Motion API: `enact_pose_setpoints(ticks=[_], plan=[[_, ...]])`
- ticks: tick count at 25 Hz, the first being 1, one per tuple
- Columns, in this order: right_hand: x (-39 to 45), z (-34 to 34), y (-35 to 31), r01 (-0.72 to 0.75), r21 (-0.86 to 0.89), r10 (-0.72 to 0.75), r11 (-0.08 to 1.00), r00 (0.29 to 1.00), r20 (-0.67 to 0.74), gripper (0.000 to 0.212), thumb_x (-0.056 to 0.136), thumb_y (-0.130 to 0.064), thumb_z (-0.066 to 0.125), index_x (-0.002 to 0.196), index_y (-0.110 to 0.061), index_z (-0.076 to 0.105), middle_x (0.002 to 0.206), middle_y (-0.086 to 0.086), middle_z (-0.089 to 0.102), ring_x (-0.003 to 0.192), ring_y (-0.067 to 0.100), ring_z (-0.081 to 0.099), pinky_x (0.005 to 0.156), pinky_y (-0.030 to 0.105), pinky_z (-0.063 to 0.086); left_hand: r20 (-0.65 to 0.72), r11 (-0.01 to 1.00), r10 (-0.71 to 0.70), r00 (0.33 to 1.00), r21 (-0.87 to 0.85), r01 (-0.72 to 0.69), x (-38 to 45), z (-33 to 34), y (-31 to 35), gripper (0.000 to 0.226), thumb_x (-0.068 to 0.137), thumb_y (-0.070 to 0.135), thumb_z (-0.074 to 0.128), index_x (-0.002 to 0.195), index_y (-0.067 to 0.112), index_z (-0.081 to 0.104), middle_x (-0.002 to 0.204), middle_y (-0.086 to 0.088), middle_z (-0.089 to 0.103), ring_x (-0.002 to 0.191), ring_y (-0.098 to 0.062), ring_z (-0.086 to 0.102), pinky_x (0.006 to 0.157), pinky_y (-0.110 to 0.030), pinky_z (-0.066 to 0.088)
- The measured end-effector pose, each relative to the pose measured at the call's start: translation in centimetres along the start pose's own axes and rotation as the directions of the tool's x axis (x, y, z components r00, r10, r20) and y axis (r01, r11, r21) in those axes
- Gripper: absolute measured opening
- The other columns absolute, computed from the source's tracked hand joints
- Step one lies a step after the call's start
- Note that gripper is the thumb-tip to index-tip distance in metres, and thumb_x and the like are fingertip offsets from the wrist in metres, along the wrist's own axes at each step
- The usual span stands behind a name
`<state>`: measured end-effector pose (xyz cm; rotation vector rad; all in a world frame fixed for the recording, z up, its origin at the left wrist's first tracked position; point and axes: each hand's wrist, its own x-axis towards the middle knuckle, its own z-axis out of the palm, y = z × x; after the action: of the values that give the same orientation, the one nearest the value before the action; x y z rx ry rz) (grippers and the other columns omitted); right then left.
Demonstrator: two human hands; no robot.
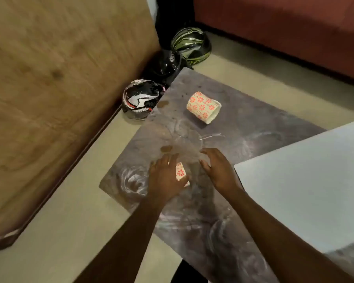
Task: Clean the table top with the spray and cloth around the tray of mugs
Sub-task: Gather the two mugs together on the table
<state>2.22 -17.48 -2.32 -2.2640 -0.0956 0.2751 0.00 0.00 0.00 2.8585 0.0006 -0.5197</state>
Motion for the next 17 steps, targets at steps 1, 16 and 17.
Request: enact_pose_setpoints(ticks=[1, 16, 17], plan=[[2.1, 0.8, 0.1, 0.042, -0.083, -0.044, 0.996, 0.999, -0.023, 0.031, 0.09, -0.016, 0.061, 0.119, -0.008, 0.059, 0.122, 0.015, 0.059, 0.109, 0.031, 0.056, 0.09, 0.037, 0.044, 0.046, 0.999, -0.051, 0.998, -0.015, 0.052, 0.2, 0.4, -2.0, 0.085, 0.075, 0.061, 0.068, 0.145, 0.025, 0.034, 0.146, -0.005, 0.041, 0.132, -0.029, 0.042, 0.107, -0.044, 0.037], [17.6, 0.5, 2.2, 0.085, -0.694, -0.077, 0.714, 0.996, 0.043, 0.084, 0.08, -0.025, 0.072, 0.146, -0.039, 0.023, 0.147, 0.023, 0.018, 0.124, 0.049, 0.029, 0.099, 0.063, 0.03, 0.175, 1.0, 0.004, 0.985, -0.017, -0.001, 0.8, 3.2, -6.3, 0.108, 0.069, 0.063, 0.074, 0.15, 0.032, 0.01, 0.155, 0.002, 0.027, 0.147, -0.029, 0.017, 0.116, -0.048, 0.025], [17.8, 0.3, 1.9, 0.085, -0.675, -0.087, 0.733, 0.996, 0.032, 0.082, 0.079, -0.024, 0.074, 0.145, -0.038, 0.027, 0.144, 0.024, 0.023, 0.119, 0.049, 0.033, 0.096, 0.061, 0.035, 0.166, 1.0, -0.005, 0.986, 0.008, 0.004, 0.9, 2.8, -6.3, 0.107, 0.069, 0.064, 0.073, 0.15, 0.032, 0.01, 0.154, 0.001, 0.029, 0.144, -0.029, 0.025, 0.114, -0.046, 0.029]])
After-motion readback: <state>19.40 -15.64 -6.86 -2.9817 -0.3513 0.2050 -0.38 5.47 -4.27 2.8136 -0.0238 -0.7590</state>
